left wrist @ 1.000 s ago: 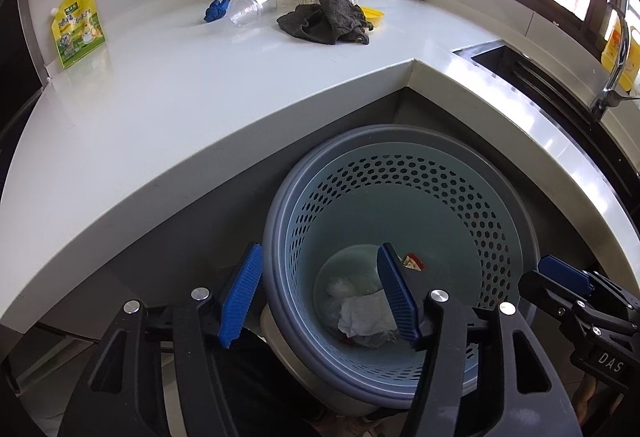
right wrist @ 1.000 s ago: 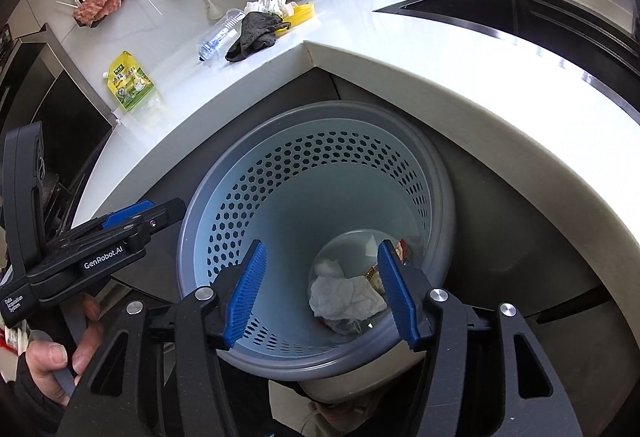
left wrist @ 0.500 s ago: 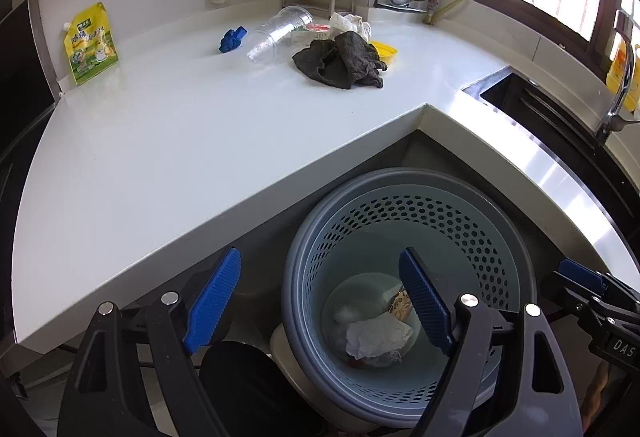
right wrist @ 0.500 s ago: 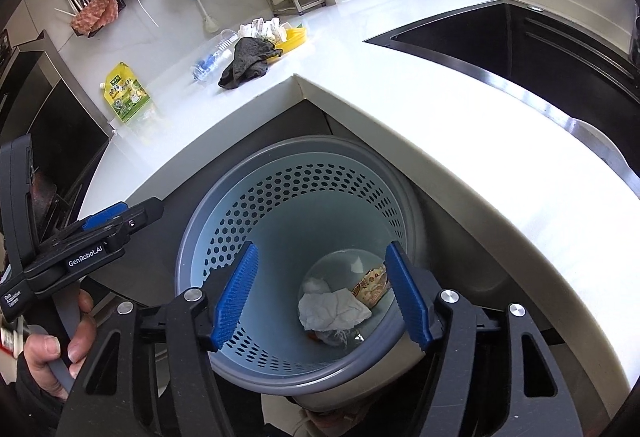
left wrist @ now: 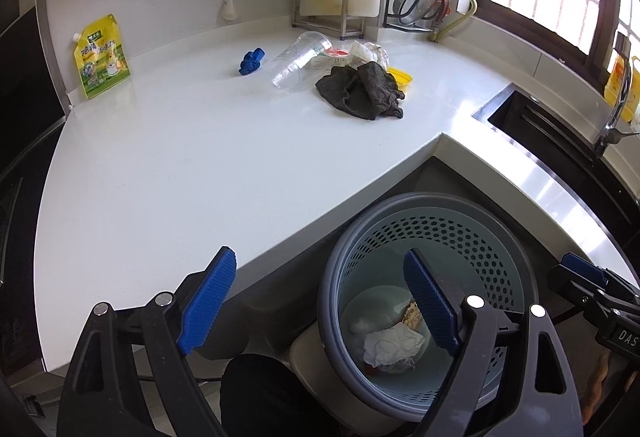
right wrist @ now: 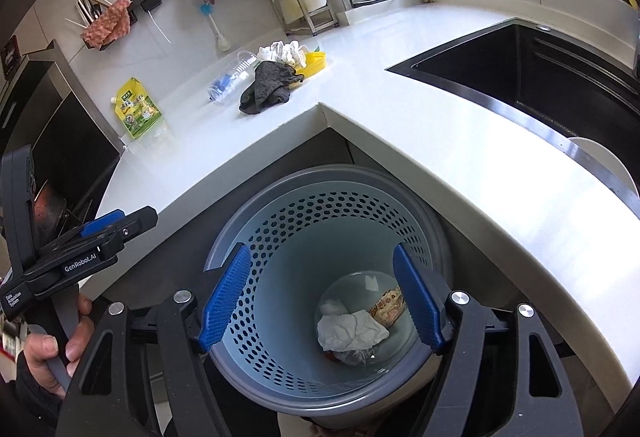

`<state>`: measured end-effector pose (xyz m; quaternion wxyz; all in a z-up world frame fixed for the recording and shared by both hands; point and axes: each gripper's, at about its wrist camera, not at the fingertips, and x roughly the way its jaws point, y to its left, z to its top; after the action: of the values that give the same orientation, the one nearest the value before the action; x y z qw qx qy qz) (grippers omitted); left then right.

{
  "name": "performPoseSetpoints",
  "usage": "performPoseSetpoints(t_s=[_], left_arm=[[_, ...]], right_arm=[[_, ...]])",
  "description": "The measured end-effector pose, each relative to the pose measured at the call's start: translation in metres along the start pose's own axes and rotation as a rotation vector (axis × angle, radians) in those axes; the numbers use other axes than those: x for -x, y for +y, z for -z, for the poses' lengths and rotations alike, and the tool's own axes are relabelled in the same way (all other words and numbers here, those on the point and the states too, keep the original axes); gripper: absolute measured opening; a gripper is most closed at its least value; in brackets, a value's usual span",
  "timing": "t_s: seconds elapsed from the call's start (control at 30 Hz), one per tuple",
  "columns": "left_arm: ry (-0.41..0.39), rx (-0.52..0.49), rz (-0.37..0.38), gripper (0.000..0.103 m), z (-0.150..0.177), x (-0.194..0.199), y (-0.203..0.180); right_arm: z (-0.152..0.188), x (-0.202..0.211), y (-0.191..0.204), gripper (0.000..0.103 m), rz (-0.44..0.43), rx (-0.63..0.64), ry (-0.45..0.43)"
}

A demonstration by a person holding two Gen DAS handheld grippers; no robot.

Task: Collect trash
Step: 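Move both tools over the countertop toward the cup and crumpled paper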

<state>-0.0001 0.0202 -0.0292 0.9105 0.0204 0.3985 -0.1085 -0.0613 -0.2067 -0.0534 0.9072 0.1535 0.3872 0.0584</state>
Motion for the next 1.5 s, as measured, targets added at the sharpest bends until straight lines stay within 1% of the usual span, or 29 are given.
performPoseSetpoints(t_s=[0.1,0.27,0.37,0.47,0.83,0.97,1.13,1.3,1.37,1.5], left_arm=[[-0.007,0.018,-0.002,0.084,-0.003,0.0,0.006],[-0.034,0.019,-0.002,0.084,-0.013,0.002,0.011],[-0.054,0.024,-0.005,0.087,-0.023,0.001,0.015],[-0.07,0.018,-0.014,0.088,-0.036,-0.004,0.019],[-0.132,0.002,-0.058,0.09,-0.092,-0.028,0.032],[-0.131,0.013,-0.058,0.091,-0.108,-0.043,0.04],[-0.134,0.032,-0.063,0.091,-0.125,-0.061,0.048],[-0.139,0.03,-0.067,0.091,-0.148,-0.079,0.05],[-0.13,0.03,-0.057,0.092,-0.157,-0.088,0.052],[-0.12,0.038,-0.063,0.092,-0.17,-0.103,0.057]], right_arm=[[-0.004,0.0,0.007,0.071,-0.013,0.014,-0.012],[-0.01,-0.006,0.012,0.071,-0.025,0.022,-0.024],[-0.018,-0.012,0.014,0.071,-0.025,0.029,-0.027],[-0.03,-0.019,0.016,0.071,-0.022,0.041,-0.032],[-0.096,-0.051,0.031,0.071,-0.005,0.087,-0.079],[-0.116,-0.064,0.037,0.071,0.002,0.102,-0.099],[-0.141,-0.086,0.045,0.071,0.01,0.129,-0.1],[-0.17,-0.107,0.055,0.071,0.006,0.164,-0.112],[-0.182,-0.117,0.057,0.071,0.001,0.169,-0.105],[-0.203,-0.141,0.062,0.072,0.009,0.189,-0.085]])
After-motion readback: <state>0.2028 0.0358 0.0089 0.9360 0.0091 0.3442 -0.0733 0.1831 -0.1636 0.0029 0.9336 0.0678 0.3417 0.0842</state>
